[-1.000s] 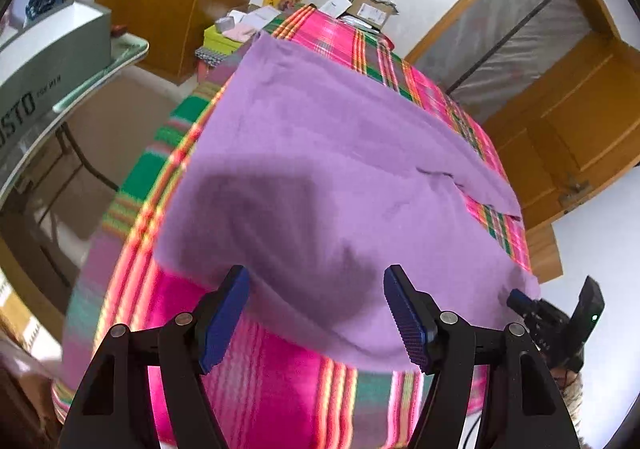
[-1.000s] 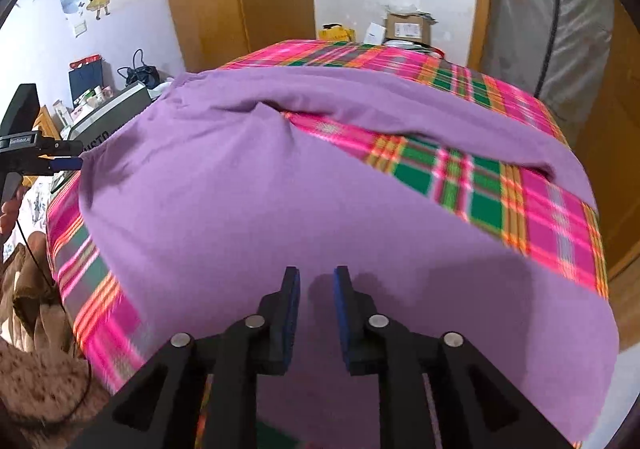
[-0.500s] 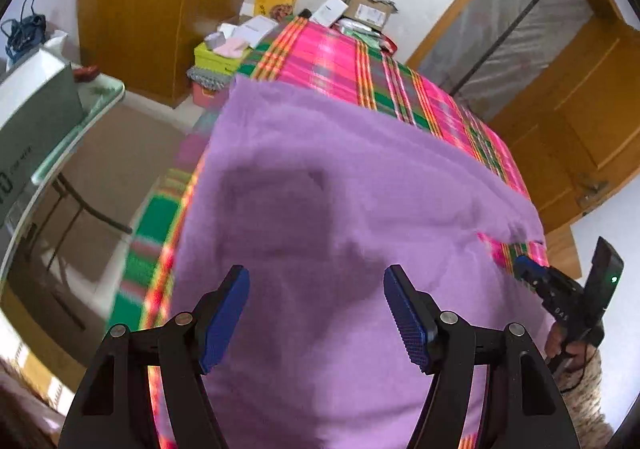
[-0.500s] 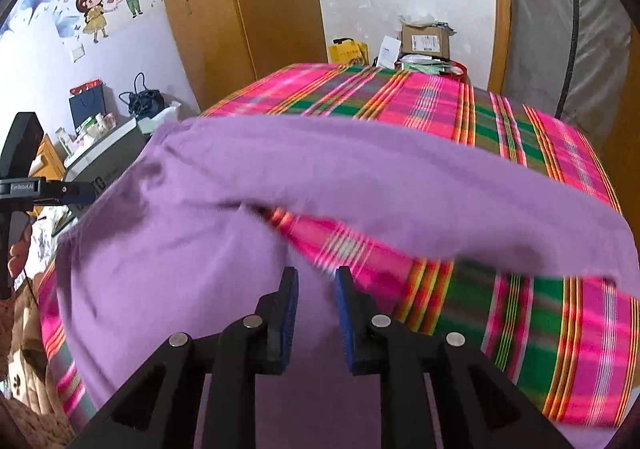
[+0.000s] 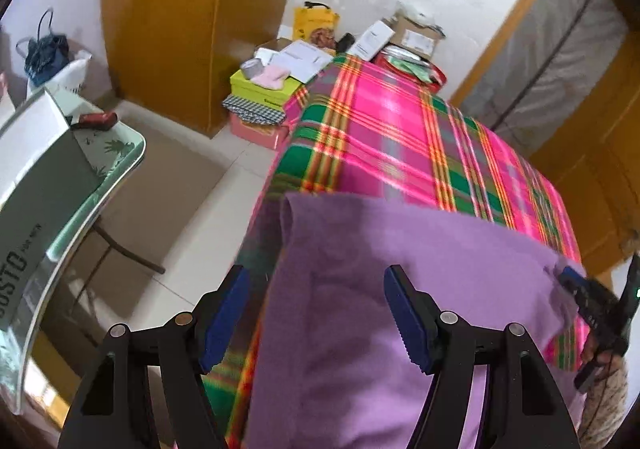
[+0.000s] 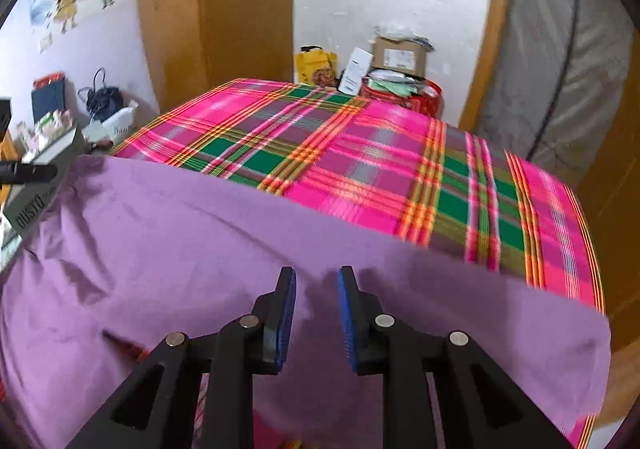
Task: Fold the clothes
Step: 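Move both open grippers toward the sweater's edge, then close the left gripper on the sweater hem while the right gripper grasps it too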
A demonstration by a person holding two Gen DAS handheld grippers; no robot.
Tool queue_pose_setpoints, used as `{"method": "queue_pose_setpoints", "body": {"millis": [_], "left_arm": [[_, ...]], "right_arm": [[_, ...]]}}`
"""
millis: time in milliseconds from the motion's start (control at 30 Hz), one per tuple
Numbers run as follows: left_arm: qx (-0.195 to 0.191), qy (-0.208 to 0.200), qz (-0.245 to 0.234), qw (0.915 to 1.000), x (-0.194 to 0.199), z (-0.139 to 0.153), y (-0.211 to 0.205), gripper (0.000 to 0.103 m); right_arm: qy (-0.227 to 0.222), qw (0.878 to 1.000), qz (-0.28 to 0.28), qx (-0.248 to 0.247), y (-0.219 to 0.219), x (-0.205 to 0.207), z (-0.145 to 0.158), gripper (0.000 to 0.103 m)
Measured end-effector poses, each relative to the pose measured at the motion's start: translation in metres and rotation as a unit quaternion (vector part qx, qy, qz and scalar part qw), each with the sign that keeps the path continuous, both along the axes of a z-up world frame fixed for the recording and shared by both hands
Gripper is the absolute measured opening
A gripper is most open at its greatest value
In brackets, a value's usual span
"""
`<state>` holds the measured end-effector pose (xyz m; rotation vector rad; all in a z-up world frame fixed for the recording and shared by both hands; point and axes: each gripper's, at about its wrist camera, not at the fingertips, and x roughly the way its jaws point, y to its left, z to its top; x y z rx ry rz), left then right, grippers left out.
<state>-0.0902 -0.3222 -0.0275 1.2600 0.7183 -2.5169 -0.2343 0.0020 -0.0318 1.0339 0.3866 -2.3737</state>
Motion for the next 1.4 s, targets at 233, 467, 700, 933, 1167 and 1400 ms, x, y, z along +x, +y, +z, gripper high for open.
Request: {"method": "queue_pose_setpoints", "body": {"millis": [233, 467, 700, 933, 1167, 1400], "left_arm": [[0.007, 0.012, -0.011, 0.9998, -0.025, -0.003, -0.015, 0.072], [-0.079, -0.012, -0.105, 0.9913, -0.054, -0.002, 0.016, 0.072], [-0.164, -0.035, -0.166, 0.9718, -0.081, -0.006, 0.051, 0.075], [-0.171, -0.048, -0.151, 0.9723, -0.085, -0.017, 0.041, 0.078], [-0.092, -0.022, -0.156, 0.9832, -0.070, -0.010, 0.023, 0.079], [-0.006, -0.027, -0.097, 0.9949, -0.082, -0.028, -0.005, 0.079]], "right_arm": [[0.002, 0.995, 0.079, 0.057, -0.043, -0.025, -0.012, 0.040], [0.003, 0.985, 0.142, 0.101, -0.069, -0.037, -0.018, 0.040], [-0.018, 0.986, 0.129, 0.100, -0.063, -0.056, -0.025, 0.040], [-0.022, 0.986, 0.134, 0.092, -0.061, -0.061, -0.025, 0.047], [-0.044, 0.992, 0.113, 0.028, -0.046, -0.067, -0.030, 0.047], [-0.062, 0.993, 0.103, 0.006, -0.045, -0.068, -0.031, 0.040]]}}
